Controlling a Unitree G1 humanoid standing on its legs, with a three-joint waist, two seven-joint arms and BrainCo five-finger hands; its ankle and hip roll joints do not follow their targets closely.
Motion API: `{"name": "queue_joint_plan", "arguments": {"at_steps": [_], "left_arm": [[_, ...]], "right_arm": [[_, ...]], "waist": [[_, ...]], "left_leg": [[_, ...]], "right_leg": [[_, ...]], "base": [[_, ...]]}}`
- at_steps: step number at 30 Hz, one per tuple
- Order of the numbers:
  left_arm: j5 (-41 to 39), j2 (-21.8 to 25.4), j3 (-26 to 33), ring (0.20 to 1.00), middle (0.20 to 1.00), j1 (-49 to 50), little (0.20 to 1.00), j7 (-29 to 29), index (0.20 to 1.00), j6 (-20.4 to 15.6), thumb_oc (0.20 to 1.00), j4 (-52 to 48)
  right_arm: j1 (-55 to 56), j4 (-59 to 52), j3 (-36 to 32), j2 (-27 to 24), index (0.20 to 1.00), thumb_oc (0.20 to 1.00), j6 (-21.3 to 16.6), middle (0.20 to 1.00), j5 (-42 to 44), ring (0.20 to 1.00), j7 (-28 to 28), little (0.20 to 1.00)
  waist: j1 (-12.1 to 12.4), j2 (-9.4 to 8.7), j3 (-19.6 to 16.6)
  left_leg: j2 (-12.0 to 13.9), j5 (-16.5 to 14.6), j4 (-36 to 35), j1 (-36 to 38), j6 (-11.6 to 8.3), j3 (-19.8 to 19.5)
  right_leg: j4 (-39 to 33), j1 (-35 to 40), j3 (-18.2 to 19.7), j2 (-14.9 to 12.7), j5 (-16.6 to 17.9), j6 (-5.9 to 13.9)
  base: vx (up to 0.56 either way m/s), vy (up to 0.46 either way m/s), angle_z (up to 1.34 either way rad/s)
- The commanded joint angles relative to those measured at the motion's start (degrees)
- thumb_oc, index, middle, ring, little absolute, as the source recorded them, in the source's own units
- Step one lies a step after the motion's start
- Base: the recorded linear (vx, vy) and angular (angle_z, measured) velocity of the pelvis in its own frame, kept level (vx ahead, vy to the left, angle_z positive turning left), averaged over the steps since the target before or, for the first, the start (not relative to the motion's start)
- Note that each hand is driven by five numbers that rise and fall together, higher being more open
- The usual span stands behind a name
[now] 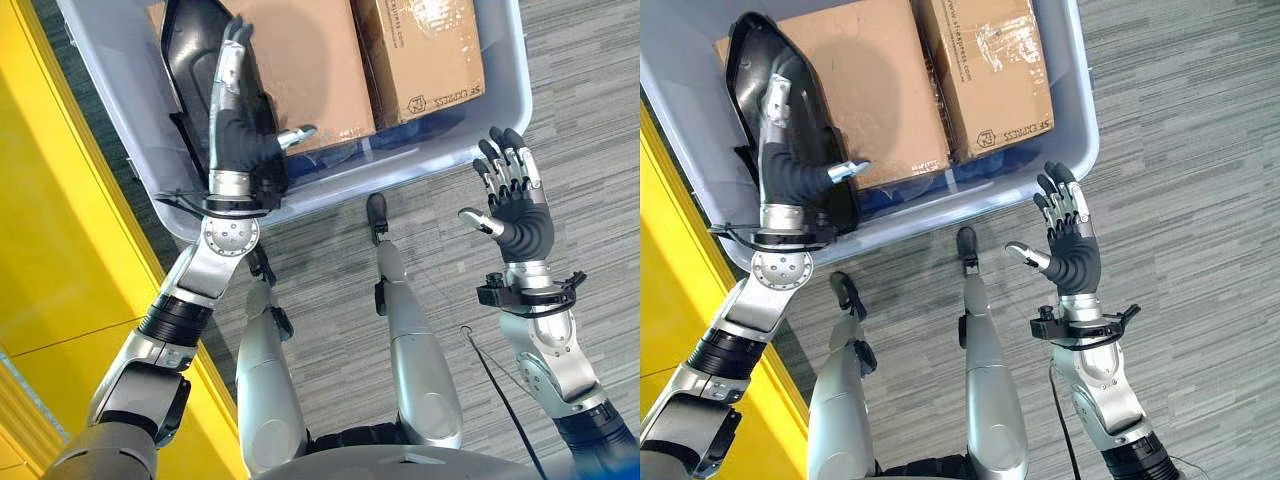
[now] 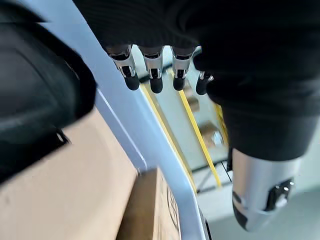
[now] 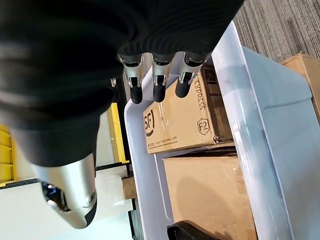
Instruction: Move parts from the plastic box to the shelf.
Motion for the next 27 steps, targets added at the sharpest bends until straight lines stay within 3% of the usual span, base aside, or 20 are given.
{"name": "queue_joint_plan", "arguments": {"at_steps": [1,2,9,15,16,27], "left_arm": [[-2.9,1.6,2.6,1.0,1.0,-2.2,1.0,4.2,1.0,-3.3,1.0,0.1],[-3.6,1.2,2.8,1.0,1.0,-2.4,1.0,4.8,1.0,-2.8,1.0,1.4],[-9.9,-1.7,1.3,1.0,1.0,-6.9,1.0,4.8,1.0,-1.2,1.0,11.2],[-17.9,-4.3,-1.5,1.0,1.0,-16.3,1.0,4.8,1.0,0.2,1.0,26.8],[-22.9,-5.2,-2.1,1.0,1.0,-18.7,1.0,3.4,1.0,-0.7,1.0,31.5],[-34.1,-4.4,-2.0,1.0,1.0,-30.6,1.0,2.6,1.0,-0.3,1.0,52.8]], "right_arm": [[0.5,-5.9,-3.9,-2.1,1.0,1.0,-2.8,1.0,0.1,1.0,-1.0,1.0],[0.4,-5.7,-3.8,-2.1,1.0,1.0,-2.6,1.0,0.0,1.0,-1.3,1.0],[-0.7,-4.5,-2.5,-1.7,1.0,1.0,-1.6,1.0,0.1,1.0,-2.2,1.0],[-1.2,-4.0,-0.8,-2.3,1.0,1.0,-0.9,1.0,0.9,1.0,-2.4,1.0],[-1.1,-4.6,-0.6,-2.6,1.0,1.0,-0.8,1.0,1.3,1.0,-2.2,1.0],[-0.9,-5.6,0.1,-5.1,1.0,1.0,-1.7,1.0,4.4,1.0,-1.1,1.0]], "waist": [[-1.9,0.11,-0.6],[-1.9,0.15,-0.6],[-2.4,-0.3,-0.6],[-3.6,-0.93,-0.6],[-4.1,-1.22,-0.6],[-5.6,-2.98,-0.6]], "left_leg": [[-0.3,-1.8,4.6,-4.3,1.77,-1.2],[-0.3,-3.3,4.7,-3.3,1.34,-1.6],[0.0,-3.6,5.7,-4.0,1.57,-1.4],[0.4,-4.3,8.0,-5.3,1.72,-1.5],[0.6,-4.7,9.2,-6.1,1.78,-1.6],[3.1,-9.6,21.2,-15.2,2.7,-4.1]], "right_leg": [[11.6,-0.3,-3.5,-6.4,-10.7,3.82],[11.8,0.6,-3.5,-6.3,-12.1,4.09],[12.5,-0.1,-3.4,-6.1,-12.2,3.94],[14.2,-1.5,-2.8,-5.7,-12.5,3.79],[15.1,-2.4,-2.6,-5.6,-12.7,3.78],[24.8,-10.5,-1.3,-3.7,-15.8,2.88]], "base": [[0.07,0.004,0.02],[0.07,0.009,0.02],[0.01,0.002,0.0],[0.0,0.0,0.0],[0.0,0.0,0.0],[-0.01,-0.002,-0.03]]}}
